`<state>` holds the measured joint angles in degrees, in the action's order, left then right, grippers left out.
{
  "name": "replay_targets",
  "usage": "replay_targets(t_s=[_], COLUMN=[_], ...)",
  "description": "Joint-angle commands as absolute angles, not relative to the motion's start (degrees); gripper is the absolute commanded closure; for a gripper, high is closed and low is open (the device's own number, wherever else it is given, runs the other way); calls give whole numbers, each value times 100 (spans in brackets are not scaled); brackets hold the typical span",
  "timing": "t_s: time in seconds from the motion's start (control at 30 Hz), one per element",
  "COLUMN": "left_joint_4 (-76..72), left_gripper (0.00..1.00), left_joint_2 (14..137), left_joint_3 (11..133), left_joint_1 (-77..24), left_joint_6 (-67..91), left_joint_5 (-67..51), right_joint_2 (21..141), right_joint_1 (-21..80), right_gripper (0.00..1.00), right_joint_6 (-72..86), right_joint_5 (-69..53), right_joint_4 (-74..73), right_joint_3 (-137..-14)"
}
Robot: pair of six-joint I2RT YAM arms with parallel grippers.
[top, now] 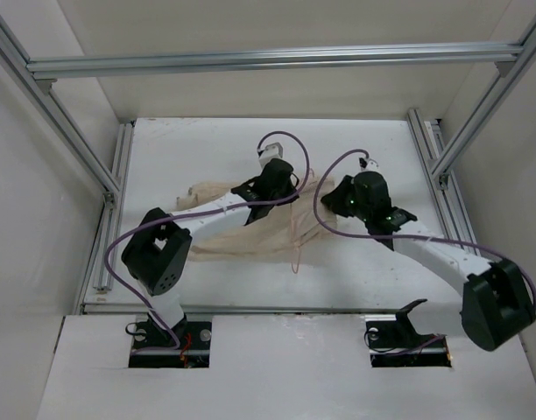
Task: Place the trousers on the hanger
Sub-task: Place trousers on hanger
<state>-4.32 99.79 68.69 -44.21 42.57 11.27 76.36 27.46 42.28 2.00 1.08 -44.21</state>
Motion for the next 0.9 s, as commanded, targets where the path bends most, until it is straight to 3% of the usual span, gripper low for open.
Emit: replay_targets(t_s=[0.0,0.3,0.57,0.87], left_joint_4=[-316,-334,-308,-1], left_gripper=[98,98,98,98], left_joint_2=[9941,9501,9194,8772], left_joint_3=[6838,6539,6592,7118], left_joint_1=[-4162,-3555,-3511,-3766], left_joint_6=[4166,3929,3779,3674], left_joint_5=[1476,1521,1380,1459], right_joint_2=[6928,5731,5616,6100], right_joint_1=[2615,1886,1429,1349], right_gripper=[94,96,95,82], right_joint_6=[4201,4245,4342,4298], right_joint_5=[553,414,167,228], right_joint_4=[71,-404,-439,-386], right_joint_3=[-4544,-3938,-3455,-3506])
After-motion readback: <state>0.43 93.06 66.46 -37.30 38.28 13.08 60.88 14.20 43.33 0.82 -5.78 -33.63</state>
